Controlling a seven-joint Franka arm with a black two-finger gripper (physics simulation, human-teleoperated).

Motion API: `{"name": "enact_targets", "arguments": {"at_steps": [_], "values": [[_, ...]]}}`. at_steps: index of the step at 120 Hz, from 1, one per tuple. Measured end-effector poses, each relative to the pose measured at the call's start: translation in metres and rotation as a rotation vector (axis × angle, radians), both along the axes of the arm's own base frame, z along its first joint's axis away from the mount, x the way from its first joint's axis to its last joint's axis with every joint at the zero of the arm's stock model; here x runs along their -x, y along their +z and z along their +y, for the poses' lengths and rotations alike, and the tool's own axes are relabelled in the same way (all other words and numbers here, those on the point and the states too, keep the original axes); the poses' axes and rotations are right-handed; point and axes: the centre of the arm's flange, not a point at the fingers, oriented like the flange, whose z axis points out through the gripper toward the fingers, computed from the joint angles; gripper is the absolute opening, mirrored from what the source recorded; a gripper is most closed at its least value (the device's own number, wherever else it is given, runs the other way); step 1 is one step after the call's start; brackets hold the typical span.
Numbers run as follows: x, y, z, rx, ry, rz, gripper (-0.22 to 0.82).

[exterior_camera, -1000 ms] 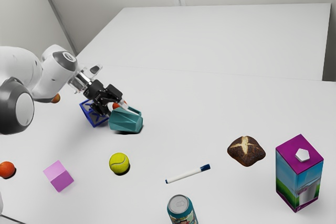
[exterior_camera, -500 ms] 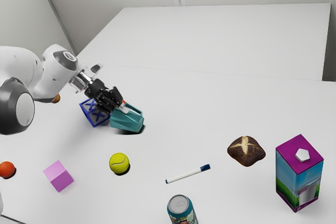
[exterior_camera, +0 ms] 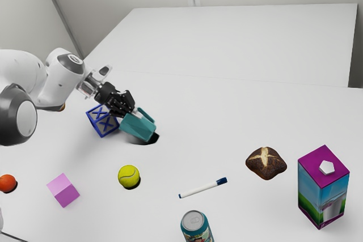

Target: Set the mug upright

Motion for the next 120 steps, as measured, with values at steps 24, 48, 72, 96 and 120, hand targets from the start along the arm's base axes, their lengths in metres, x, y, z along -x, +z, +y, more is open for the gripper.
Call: {"name": "enact_targets", "arguments": {"at_steps": [24,48,72,96,120], "values": [[-0.002,0.006,-0.001,-0.010,-0.003,-0.007,-0.16],[-0.004,0.018,-0.015,-0.090,-0.030,-0.017,-0.16],[-0.001,0.031,-0.037,-0.229,-0.045,-0.037,-0.16],[-0.001,0.046,-0.060,-0.419,-0.068,-0.048,-0.16],[0.002,0.048,-0.069,-0.554,-0.037,-0.009,-0.16]]}}
